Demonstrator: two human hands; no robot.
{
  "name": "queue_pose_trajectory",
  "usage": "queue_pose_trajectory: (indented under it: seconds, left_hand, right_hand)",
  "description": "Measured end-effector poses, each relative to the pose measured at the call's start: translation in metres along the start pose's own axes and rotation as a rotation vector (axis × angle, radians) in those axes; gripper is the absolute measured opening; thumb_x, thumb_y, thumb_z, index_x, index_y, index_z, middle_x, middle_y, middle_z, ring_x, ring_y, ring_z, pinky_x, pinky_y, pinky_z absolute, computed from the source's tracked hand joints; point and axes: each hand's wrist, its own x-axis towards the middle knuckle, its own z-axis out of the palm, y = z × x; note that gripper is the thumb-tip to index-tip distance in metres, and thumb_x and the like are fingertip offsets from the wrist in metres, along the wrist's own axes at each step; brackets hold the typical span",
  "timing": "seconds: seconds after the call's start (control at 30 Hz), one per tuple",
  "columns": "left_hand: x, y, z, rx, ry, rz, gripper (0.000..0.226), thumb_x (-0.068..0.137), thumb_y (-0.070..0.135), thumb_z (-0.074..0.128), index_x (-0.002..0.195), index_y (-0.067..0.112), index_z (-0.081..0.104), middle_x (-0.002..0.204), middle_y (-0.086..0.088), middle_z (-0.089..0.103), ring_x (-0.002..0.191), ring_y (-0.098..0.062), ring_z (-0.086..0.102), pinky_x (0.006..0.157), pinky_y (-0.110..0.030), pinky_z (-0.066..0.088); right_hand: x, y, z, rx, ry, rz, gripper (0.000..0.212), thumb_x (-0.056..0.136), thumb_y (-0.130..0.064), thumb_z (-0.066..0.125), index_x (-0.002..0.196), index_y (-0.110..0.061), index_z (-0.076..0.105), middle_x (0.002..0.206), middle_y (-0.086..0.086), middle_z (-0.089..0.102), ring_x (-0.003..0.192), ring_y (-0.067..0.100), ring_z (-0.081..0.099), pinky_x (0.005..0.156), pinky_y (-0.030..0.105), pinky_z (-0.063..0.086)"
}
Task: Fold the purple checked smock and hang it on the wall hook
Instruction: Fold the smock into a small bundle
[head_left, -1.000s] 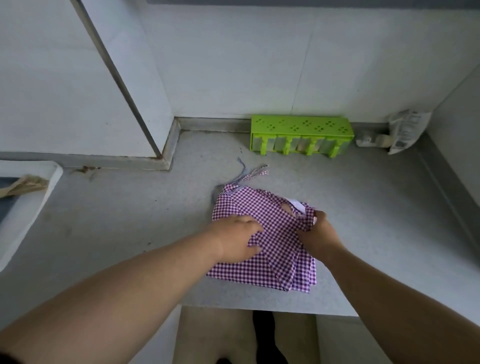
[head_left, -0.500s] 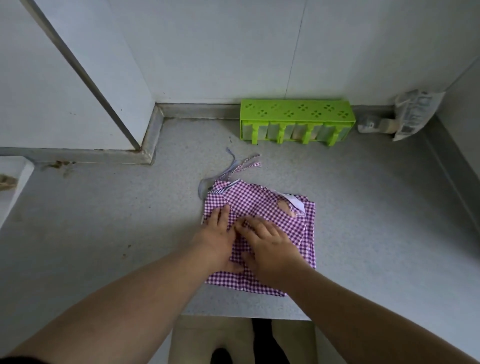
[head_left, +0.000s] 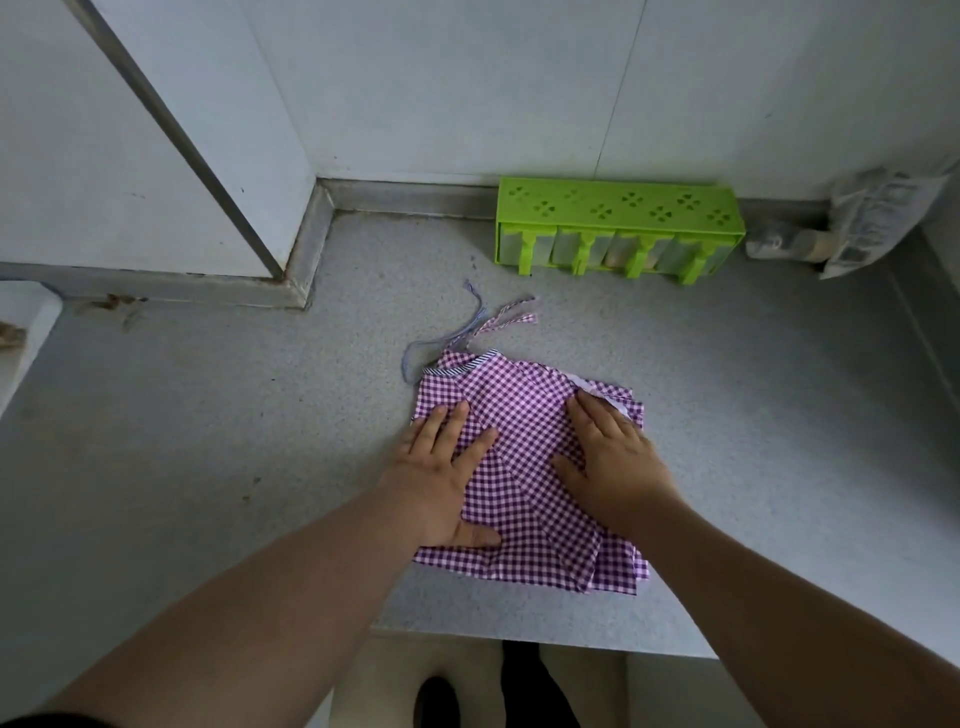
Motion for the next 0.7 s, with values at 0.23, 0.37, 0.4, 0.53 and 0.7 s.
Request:
queue_pose_trajectory:
  seconds: [0.23,0.37,0.4,0.53,0.7]
  left_hand:
    - [0.002,-0.002,0.002,-0.013,-0.022,0.001,0.138,0.065,0.104,0.044,0.152,0.040,-0.041,0.154,-0.006,-0.057,0.150,-0.032,-0.042,0.126,-0.055,-0.019]
    - [0.002,-0.002,0.002,-0.011,-0.021,-0.001,0.138,0.065,0.104,0.045,0.151,0.040,-0.042,0.151,-0.005,-0.059,0.150,-0.032,-0.042,0.122,-0.051,-0.024]
    - [0.002,-0.002,0.002,-0.010,-0.018,-0.002,0.138,0.066,0.103,0.045,0.151,0.040,-0.042,0.152,-0.005,-0.058,0.151,-0.032,-0.042,0.121,-0.050,-0.025]
    - [0.004,-0.002,0.003,-0.017,-0.016,0.002,0.138,0.065,0.104,0.046,0.152,0.040,-0.040,0.149,-0.004,-0.060,0.151,-0.032,-0.042,0.124,-0.052,-0.023]
    - [0.004,-0.003,0.002,-0.024,-0.015,0.004,0.138,0.064,0.104,0.046,0.153,0.041,-0.039,0.148,-0.003,-0.060,0.151,-0.032,-0.041,0.125,-0.052,-0.022]
  right_hand:
    - [0.011,0.000,-0.017,0.195,0.425,0.244,0.045,0.101,-0.054,0.048,0.140,-0.031,0.050,0.143,0.001,0.046,0.135,0.026,0.041,0.117,0.049,0.031]
    - [0.025,0.013,-0.024,0.260,0.283,0.328,0.034,0.103,-0.033,0.044,0.128,-0.024,0.065,0.124,0.006,0.060,0.111,0.027,0.057,0.098,0.044,0.051]
    - [0.026,0.016,-0.025,0.312,0.272,0.339,0.032,0.102,-0.027,0.044,0.124,-0.024,0.067,0.120,0.006,0.062,0.103,0.025,0.058,0.091,0.041,0.052]
    - [0.030,0.022,-0.038,0.643,0.231,0.419,0.022,0.104,-0.022,0.049,0.114,-0.022,0.069,0.110,0.002,0.067,0.090,0.017,0.061,0.072,0.028,0.047]
    - [0.039,0.034,-0.059,1.210,0.079,0.525,0.016,0.104,-0.019,0.060,0.103,-0.018,0.075,0.103,0.007,0.077,0.094,0.023,0.073,0.079,0.034,0.060]
